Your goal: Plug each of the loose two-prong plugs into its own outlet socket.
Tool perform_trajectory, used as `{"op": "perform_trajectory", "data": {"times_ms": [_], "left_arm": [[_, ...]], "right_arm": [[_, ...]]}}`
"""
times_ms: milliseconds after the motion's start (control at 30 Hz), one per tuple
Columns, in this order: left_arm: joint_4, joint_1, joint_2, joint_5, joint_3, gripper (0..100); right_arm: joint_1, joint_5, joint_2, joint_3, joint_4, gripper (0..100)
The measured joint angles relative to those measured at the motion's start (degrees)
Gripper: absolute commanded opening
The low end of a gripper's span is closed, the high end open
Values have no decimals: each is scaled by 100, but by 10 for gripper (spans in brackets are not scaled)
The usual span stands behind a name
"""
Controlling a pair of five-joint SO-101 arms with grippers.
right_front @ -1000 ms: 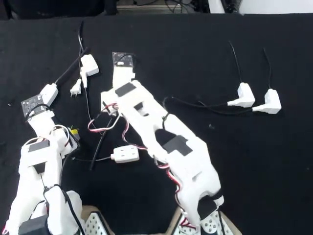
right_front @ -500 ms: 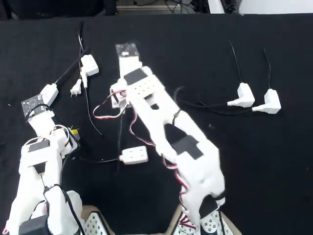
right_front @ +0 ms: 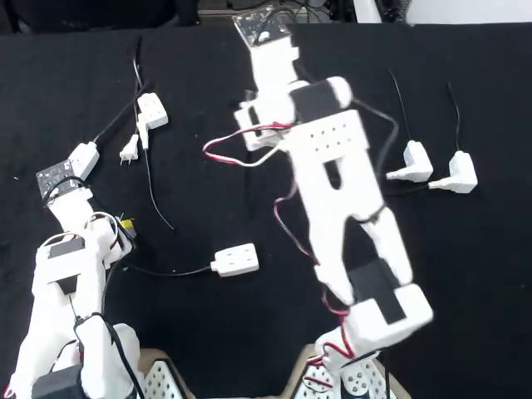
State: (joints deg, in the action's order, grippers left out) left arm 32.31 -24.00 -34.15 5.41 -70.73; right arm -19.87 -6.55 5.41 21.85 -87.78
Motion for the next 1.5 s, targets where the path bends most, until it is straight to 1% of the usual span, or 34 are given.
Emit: {"op": "perform_trajectory", "data": {"times_ms": [133, 200, 267, 367, 400, 467, 500, 633, 700, 767, 933, 1000, 1100, 1267, 1300, 1400, 1467, 1500], "left_arm": [[0, 0, 0, 0, 0, 245], [0, 0, 0, 0, 0, 245], [0, 0, 0, 0, 0, 245], [0, 0, 0, 0, 0, 245], [0, 0, 0, 0, 0, 245], [0, 0, 0, 0, 0, 245], [0, 0, 0, 0, 0, 245], [0, 0, 0, 0, 0, 245], [0, 0, 0, 0, 0, 245], [0, 0, 0, 0, 0, 245], [0, 0, 0, 0, 0, 245], [0, 0, 0, 0, 0, 245], [0, 0, 0, 0, 0, 245], [0, 0, 0, 0, 0, 245], [0, 0, 0, 0, 0, 245], [0, 0, 0, 0, 0, 245], [0, 0, 0, 0, 0, 245], [0, 0, 0, 0, 0, 245]], "right_arm": [[9, -1178, -185, 18, -985, 11], [123, -1776, -220, -273, -1116, 11], [413, -2031, -246, -835, -1116, 11], [800, -2110, -246, -1802, -765, 11], [905, -2101, -281, -2075, -545, 13], [1002, -1802, -457, -2505, -26, 42], [1002, -1582, -519, -2629, 237, 79], [1002, -440, -545, -2690, 1143, 278], [1002, 79, -527, -2716, 1609, 319], [1002, 536, -343, -2787, 2180, 314], [993, 1758, 677, -2963, 3666, 295], [932, 2119, 1064, -2963, 3991, 277], [879, 2286, 1327, -2963, 4132, 240], [862, 2277, 1688, -2963, 4185, 159], [844, 2154, 1714, -2963, 4185, 145], [721, 1495, 1758, -2963, 4185, 89], [642, 949, 1767, -2963, 4167, 16], [624, 703, 1767, -2954, 4070, 8]]}}
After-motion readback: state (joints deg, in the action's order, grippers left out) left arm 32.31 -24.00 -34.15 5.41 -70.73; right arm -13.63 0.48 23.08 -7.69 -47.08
